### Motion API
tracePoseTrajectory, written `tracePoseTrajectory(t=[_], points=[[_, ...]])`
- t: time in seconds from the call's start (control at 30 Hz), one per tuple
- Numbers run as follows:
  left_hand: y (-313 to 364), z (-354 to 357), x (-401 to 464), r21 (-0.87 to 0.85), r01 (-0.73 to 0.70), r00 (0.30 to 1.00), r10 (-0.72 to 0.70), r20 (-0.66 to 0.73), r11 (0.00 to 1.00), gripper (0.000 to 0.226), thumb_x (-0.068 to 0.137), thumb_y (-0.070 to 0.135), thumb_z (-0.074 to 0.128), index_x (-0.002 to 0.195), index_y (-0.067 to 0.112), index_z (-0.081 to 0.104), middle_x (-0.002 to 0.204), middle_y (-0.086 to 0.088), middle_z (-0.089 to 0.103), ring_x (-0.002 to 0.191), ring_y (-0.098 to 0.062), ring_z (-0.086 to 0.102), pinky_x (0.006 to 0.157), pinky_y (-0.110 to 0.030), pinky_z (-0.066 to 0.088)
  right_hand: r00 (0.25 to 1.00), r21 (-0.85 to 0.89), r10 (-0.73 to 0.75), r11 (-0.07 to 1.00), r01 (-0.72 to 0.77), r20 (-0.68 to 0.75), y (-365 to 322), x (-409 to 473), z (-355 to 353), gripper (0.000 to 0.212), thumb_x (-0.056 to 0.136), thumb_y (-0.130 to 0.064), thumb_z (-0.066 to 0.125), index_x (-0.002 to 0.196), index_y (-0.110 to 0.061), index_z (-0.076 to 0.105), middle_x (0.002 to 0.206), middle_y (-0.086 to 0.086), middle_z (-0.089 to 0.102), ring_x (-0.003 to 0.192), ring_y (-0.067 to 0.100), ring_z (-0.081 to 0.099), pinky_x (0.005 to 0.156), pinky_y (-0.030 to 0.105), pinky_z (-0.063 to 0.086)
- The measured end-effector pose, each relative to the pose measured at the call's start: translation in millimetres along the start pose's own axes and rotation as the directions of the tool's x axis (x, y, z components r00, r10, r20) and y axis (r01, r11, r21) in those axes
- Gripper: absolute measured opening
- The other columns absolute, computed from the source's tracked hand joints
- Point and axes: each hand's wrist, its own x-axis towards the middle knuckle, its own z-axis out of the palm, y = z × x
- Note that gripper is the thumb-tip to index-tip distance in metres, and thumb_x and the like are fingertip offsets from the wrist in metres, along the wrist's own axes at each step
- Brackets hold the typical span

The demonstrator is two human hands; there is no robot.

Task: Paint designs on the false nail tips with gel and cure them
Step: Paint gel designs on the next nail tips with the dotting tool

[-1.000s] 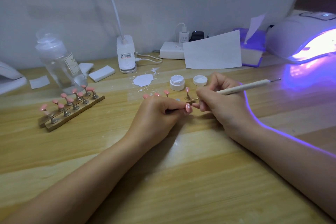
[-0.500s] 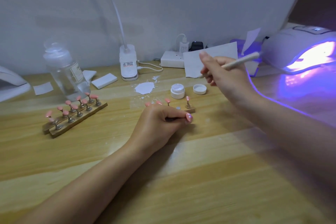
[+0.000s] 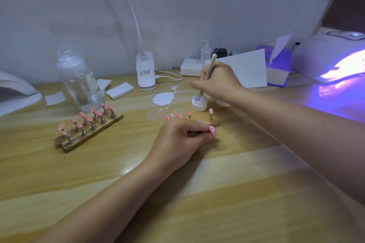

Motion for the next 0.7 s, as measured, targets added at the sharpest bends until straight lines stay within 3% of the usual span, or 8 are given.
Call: tracePoseTrajectory(t=[0.13, 0.37, 0.5, 0.57, 0.7], points=[[0, 0, 0, 0.002, 0.006, 1.000, -0.006, -0.007, 1.000, 0.012, 0.077, 0.010, 0.071, 0.088, 0.009, 0.074, 0.082, 0.003, 0.073, 0.068, 0.013, 0.049, 0.070, -0.021, 0.047, 1.000, -0.035, 0.009, 0.999, -0.008, 0.026, -2, 2, 0, 0.026, 0.071, -0.016, 0.062, 0.053, -0.017, 0.043, 0.056, -0.003, 0.045, 0.055, 0.012, 0.041, 0.052, 0.026, 0.032], [0, 0, 0, 0.012, -0.018, 1.000, 0.018, 0.001, 1.000, 0.010, 0.079, 0.011, 0.069, 0.087, 0.007, 0.074, 0.079, -0.007, 0.072, 0.068, 0.001, 0.044, 0.067, -0.027, 0.046, 0.999, -0.036, -0.035, 0.999, 0.035, 0.006, -1, -4, 2, 0.031, 0.071, -0.013, 0.061, 0.047, -0.017, 0.041, 0.050, -0.004, 0.045, 0.052, 0.011, 0.041, 0.051, 0.026, 0.031], [0, 0, 1, 0.025, -0.035, 0.999, 0.035, -0.001, 0.999, 0.010, 0.080, 0.011, 0.069, 0.086, 0.007, 0.074, 0.080, 0.001, 0.072, 0.068, 0.003, 0.043, 0.065, -0.025, 0.044, 0.999, -0.032, -0.038, 0.999, 0.037, -0.037, 0, -7, 3, 0.032, 0.070, -0.016, 0.061, 0.045, -0.019, 0.041, 0.047, -0.008, 0.045, 0.051, 0.010, 0.041, 0.048, 0.025, 0.029], [-1, 0, 1, 0.030, -0.039, 0.999, 0.039, 0.002, 0.999, 0.010, 0.081, 0.012, 0.068, 0.086, 0.007, 0.074, 0.075, -0.006, 0.072, 0.068, 0.002, 0.041, 0.063, -0.023, 0.040, 0.999, -0.037, -0.020, 0.999, 0.018, -0.029, 0, -10, 4, 0.031, 0.070, -0.017, 0.061, 0.047, -0.019, 0.041, 0.044, -0.010, 0.045, 0.050, 0.008, 0.042, 0.048, 0.024, 0.029], [-1, 0, 1, 0.049, -0.041, 0.999, 0.040, 0.027, 0.998, 0.012, 0.082, 0.015, 0.067, 0.086, 0.006, 0.074, 0.069, -0.016, 0.066, 0.067, -0.003, 0.039, 0.063, -0.024, 0.037, 0.989, 0.120, -0.013, 0.992, 0.031, -0.146, -4, -17, -2, 0.036, 0.077, -0.026, 0.064, 0.049, -0.019, 0.042, 0.044, -0.008, 0.047, 0.051, 0.006, 0.045, 0.053, 0.026, 0.036]])
